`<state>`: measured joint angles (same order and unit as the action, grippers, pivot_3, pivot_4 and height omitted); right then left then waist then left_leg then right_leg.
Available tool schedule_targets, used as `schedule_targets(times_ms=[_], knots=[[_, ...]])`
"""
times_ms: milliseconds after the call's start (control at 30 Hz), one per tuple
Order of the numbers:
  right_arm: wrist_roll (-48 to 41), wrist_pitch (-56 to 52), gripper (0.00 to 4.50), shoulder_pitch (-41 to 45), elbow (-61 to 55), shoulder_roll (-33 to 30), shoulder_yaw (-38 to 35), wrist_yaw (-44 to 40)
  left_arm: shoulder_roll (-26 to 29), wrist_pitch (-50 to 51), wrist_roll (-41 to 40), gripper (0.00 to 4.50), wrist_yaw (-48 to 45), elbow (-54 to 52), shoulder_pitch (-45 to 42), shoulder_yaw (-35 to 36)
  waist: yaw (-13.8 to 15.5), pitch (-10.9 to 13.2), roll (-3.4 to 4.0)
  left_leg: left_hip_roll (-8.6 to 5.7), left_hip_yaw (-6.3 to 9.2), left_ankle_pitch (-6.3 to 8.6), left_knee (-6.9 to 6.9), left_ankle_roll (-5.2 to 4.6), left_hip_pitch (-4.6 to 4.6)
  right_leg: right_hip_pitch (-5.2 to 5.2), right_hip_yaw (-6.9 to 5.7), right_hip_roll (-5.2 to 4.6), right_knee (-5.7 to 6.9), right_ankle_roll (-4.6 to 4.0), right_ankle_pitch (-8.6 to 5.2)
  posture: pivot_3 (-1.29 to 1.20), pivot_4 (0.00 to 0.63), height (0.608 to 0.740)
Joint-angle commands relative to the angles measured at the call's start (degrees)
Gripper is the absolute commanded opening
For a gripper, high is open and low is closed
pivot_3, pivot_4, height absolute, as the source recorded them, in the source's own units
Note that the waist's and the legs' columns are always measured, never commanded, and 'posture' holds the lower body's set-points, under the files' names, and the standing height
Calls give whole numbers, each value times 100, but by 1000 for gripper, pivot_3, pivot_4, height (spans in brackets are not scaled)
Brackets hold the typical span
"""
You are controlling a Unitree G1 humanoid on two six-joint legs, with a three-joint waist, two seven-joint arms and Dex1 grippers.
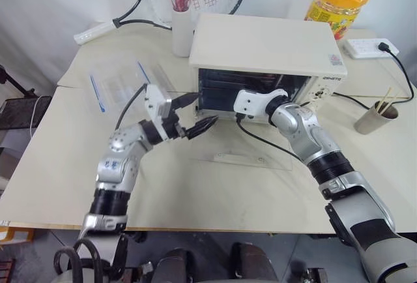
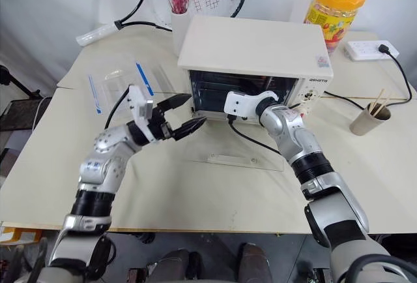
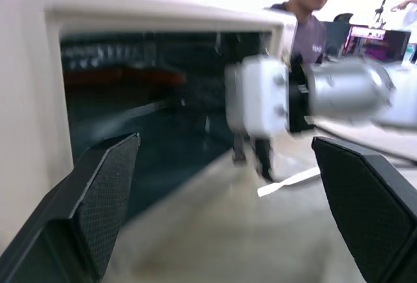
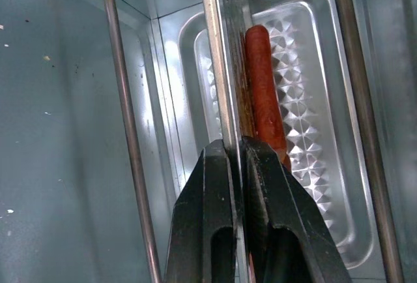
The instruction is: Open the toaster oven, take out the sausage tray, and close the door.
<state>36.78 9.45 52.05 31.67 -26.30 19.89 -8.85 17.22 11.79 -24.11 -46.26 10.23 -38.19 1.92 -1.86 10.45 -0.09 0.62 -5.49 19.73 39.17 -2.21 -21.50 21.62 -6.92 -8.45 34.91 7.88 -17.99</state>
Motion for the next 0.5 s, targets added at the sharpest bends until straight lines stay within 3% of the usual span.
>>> schedule_targets(times_ms=[33, 267, 500], knots=[[-154, 196, 32, 127, -398, -36, -205, 137, -56, -187, 22, 4500, -26, 370, -346, 99, -3, 1, -2, 0, 0, 0, -2, 0, 0, 1, -1, 0, 1, 0, 0, 0, 150, 740], [-304, 332, 32, -230, -1122, -221, -216, -307, 22, -124, -153, 4500, -161, 927, -821, 331, 9, 3, -3, 0, 8, 0, -1, -1, -14, 10, -12, 0, -2, 0, 0, 0, 150, 740], [-436, -157, 32, -1518, -3102, -443, -462, -1037, 117, 12, -218, 4500, -382, 1098, -886, 390, 7, 3, -4, 2, 5, 0, -2, 0, -16, 15, -18, 0, 1, 0, 0, 0, 150, 740]])
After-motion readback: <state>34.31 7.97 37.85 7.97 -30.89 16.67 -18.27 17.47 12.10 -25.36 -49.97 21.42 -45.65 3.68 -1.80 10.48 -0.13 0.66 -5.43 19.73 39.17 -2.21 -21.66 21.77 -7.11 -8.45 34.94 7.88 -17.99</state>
